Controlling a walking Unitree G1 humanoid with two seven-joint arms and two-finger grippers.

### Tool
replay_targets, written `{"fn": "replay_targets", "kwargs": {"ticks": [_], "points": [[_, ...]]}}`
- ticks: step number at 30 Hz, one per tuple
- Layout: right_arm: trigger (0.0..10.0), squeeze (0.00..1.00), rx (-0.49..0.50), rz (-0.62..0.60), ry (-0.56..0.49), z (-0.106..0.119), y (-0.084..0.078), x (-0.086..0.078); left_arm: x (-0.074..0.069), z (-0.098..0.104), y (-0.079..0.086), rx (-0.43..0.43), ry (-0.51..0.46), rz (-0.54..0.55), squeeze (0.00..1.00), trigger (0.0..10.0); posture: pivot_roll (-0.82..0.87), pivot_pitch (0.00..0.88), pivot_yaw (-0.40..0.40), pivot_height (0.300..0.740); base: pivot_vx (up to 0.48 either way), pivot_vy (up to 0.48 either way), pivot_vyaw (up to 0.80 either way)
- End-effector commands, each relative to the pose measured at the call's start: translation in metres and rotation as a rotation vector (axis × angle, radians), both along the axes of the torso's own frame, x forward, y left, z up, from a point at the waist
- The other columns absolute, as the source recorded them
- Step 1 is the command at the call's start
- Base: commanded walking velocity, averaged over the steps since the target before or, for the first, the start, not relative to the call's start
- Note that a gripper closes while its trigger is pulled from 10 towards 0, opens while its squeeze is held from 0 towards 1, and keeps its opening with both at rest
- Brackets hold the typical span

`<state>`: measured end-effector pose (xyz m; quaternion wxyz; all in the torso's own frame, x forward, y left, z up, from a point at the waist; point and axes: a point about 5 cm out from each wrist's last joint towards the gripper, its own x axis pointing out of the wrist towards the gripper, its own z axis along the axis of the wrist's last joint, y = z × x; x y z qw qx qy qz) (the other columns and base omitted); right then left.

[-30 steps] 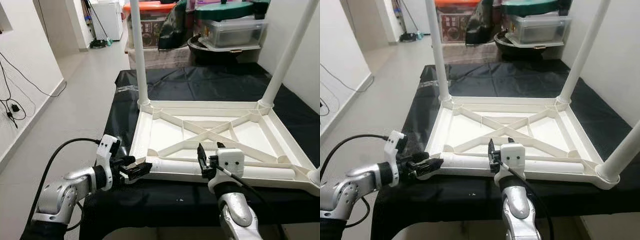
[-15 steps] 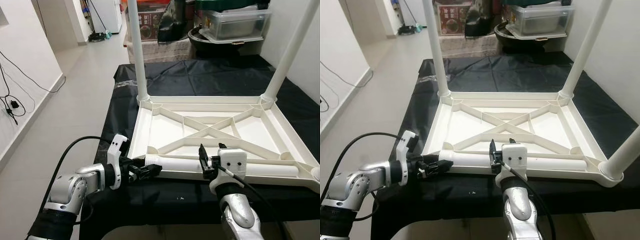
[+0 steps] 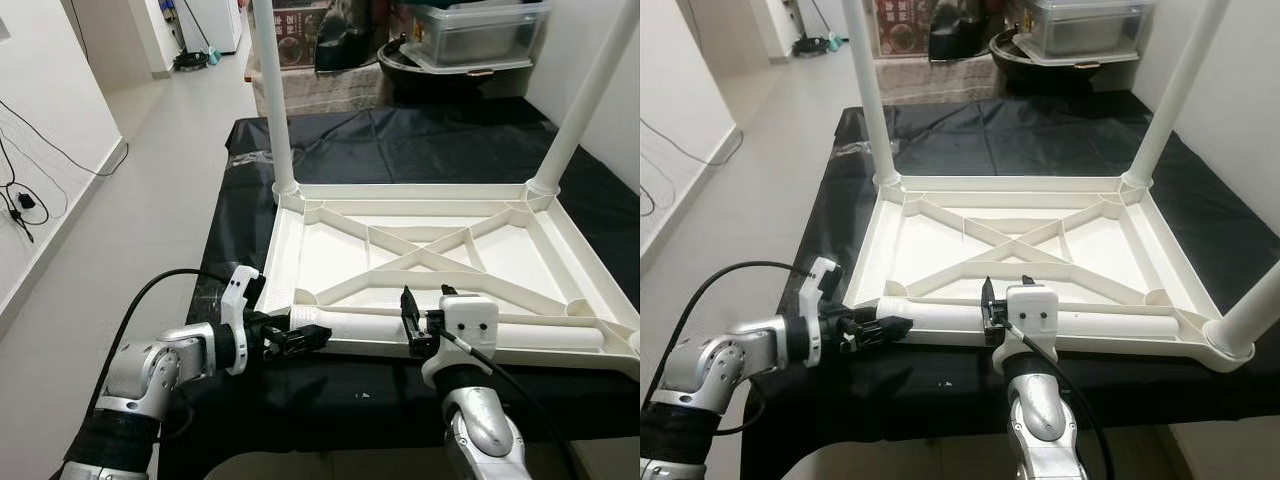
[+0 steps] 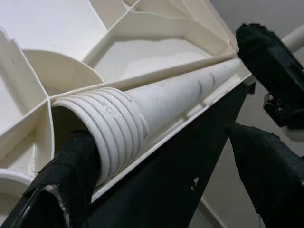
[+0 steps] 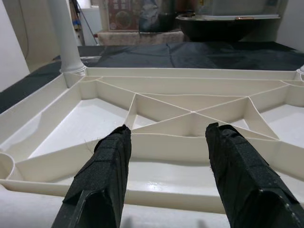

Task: Building children table

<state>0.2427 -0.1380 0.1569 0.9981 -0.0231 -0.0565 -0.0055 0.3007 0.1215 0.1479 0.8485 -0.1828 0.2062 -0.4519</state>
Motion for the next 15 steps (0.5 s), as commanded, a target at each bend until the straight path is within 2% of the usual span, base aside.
{"fn": "replay_targets", "kwargs": {"ticks": [1, 9, 15], "points": [[10.0, 0.0, 0.006, 0.017, 0.015, -0.001, 0.004, -0.003, -0.001, -0.006, -0.002, -0.012, 0.037, -0.014, 0.0, 10.0, 0.02, 0.132, 0.031, 0.74, 0.0, 0.0, 0.0], [10.0, 0.0, -0.004, 0.015, 0.024, 0.002, 0.001, -0.006, 0.0, -0.008, -0.017, -0.043, 0.058, -0.058, 0.0, 10.0, 0.0, 0.164, 0.03, 0.74, 0.0, 0.0, 0.0], [10.0, 0.0, -0.007, 0.011, 0.027, 0.003, -0.001, -0.008, -0.001, -0.01, -0.021, -0.054, 0.075, -0.077, 0.0, 10.0, 0.0, 0.168, 0.029, 0.74, 0.0, 0.0, 0.0]]}}
